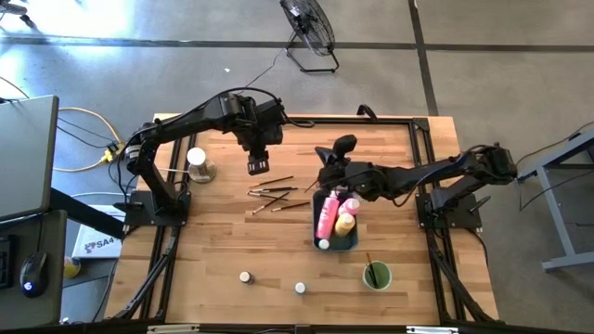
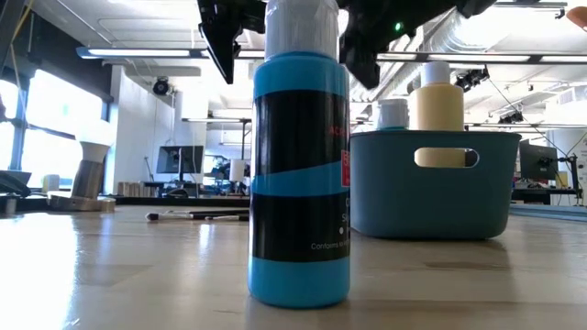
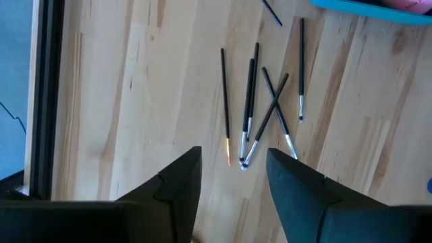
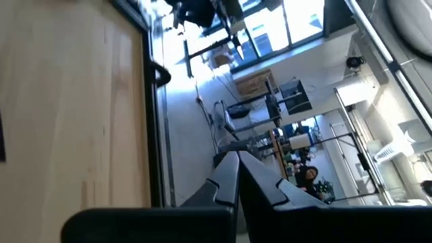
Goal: Pick & Place Paint Supplies
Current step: Put the black and gold paint brush into the green cup
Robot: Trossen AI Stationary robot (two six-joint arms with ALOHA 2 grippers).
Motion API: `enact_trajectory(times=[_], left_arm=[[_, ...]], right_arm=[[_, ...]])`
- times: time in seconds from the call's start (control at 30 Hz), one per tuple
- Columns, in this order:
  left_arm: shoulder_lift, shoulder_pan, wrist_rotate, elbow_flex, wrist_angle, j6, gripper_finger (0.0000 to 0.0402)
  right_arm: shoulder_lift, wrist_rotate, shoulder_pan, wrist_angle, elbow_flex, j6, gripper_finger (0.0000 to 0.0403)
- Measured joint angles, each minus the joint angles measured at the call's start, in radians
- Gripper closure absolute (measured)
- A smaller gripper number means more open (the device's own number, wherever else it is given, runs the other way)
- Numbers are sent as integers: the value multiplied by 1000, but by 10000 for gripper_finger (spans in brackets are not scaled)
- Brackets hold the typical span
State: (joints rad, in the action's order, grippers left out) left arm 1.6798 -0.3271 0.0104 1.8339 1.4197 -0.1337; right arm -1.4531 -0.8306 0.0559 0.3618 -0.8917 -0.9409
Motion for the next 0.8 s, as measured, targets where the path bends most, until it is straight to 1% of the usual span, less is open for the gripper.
enact_trajectory(times=[0.3,0.43,0.63,0.8], left_arm=[[-1,0,5,0,-20,1,239],[-1,0,7,0,-51,8,239],[-1,0,9,0,-78,10,239],[-1,0,9,0,-93,10,239]], right_arm=[[84,3,17,-53,-1,96,400],[120,26,28,-98,-2,175,400],[195,103,50,-209,-2,358,400],[261,118,96,-311,-3,599,400]])
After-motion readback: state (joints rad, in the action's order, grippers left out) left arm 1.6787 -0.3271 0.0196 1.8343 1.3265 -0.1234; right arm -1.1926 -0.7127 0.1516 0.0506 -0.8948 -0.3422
